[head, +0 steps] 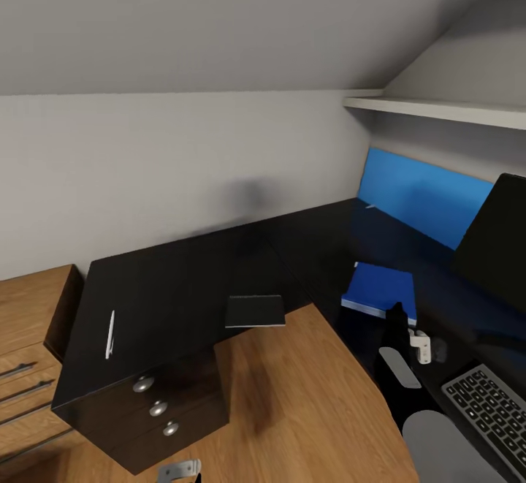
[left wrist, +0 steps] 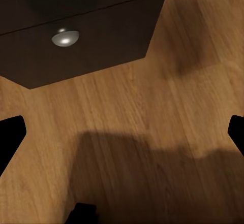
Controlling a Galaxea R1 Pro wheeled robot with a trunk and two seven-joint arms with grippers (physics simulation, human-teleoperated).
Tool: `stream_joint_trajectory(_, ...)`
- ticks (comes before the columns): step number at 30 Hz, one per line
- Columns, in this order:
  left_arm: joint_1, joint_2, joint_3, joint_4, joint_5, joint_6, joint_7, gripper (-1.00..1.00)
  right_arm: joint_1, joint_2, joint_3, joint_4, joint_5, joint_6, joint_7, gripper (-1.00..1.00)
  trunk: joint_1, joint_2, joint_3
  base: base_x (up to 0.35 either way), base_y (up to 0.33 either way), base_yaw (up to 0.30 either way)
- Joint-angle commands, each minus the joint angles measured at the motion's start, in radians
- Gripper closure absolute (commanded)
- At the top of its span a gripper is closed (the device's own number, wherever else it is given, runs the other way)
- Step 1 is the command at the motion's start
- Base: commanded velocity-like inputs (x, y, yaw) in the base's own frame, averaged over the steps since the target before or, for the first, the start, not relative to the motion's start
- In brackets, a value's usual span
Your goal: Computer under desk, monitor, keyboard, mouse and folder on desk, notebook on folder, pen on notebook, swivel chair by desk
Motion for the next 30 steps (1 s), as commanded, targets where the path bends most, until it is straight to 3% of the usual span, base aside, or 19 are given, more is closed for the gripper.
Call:
stream_joint_trajectory(1,0.000,0.001,-0.003,-0.001,0.008,0.004,0.007,-1.00,-0.001,0.000,0.000,0.001,-0.011,-0.002,0.009,1.00,0.004,-0.008,-0.004,0.000,0.000,0.000)
stream_joint_trajectory(19,0.000,0.001,-0.005,-0.002,0.007,0.004,0.006,-1.00,-0.001,-0.001,0.003,-0.001,-0.004,0.004,0.007,1.00,0.004,-0.008,-0.004,0.000,0.000,0.000)
stream_joint_trajectory(20,0.000,0.001,-0.005,-0.002,0.007,0.005,0.006,-1.00,-0.001,-0.001,0.003,-0.001,-0.004,0.004,0.007,-1.00,0.004,-0.008,-0.004,0.000,0.000,0.000)
stream_joint_trajectory(30,0.000,0.001,-0.005,-0.002,0.007,0.006,0.005,-1.00,-0.001,-0.001,0.004,0.000,-0.003,0.004,0.008,-1.00,0.004,-0.008,-0.004,0.000,0.000,0.000)
